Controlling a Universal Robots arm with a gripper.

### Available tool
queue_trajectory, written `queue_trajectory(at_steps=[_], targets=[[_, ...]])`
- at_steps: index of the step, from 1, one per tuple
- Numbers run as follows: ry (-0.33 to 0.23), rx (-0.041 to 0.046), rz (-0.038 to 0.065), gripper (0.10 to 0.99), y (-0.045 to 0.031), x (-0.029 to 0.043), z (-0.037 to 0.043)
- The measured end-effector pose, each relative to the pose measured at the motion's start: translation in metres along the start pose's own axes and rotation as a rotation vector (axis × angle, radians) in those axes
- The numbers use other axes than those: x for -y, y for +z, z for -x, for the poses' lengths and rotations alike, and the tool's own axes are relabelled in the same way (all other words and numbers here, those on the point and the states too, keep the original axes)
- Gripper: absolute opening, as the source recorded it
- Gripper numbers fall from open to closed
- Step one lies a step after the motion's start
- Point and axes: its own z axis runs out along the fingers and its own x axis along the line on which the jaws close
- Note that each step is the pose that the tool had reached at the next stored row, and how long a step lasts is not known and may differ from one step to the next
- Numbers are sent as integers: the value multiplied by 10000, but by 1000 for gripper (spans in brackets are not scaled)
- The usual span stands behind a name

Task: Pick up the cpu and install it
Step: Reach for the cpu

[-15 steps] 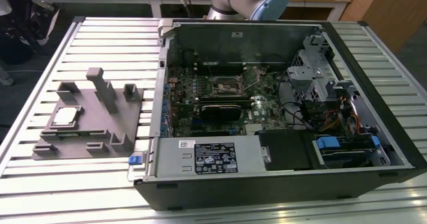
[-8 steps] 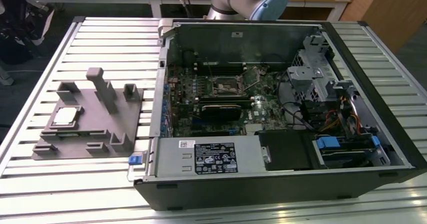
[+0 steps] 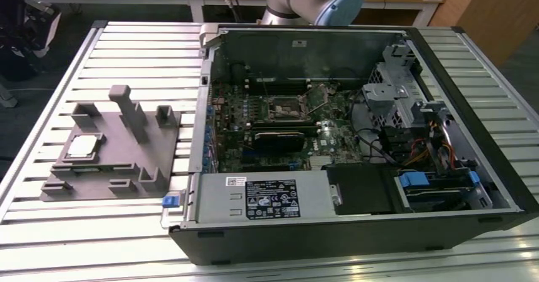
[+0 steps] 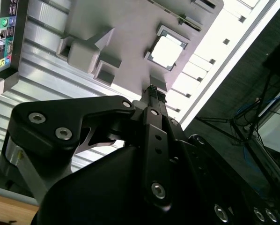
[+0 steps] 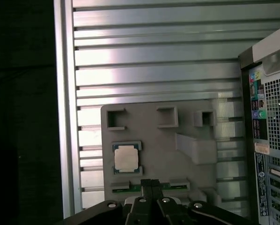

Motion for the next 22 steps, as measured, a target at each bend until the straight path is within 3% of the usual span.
queue_trajectory(at_steps=[18,22], targets=[[0,1,1,106,6,15,-200],[0,1,1,106,5,23,-294]])
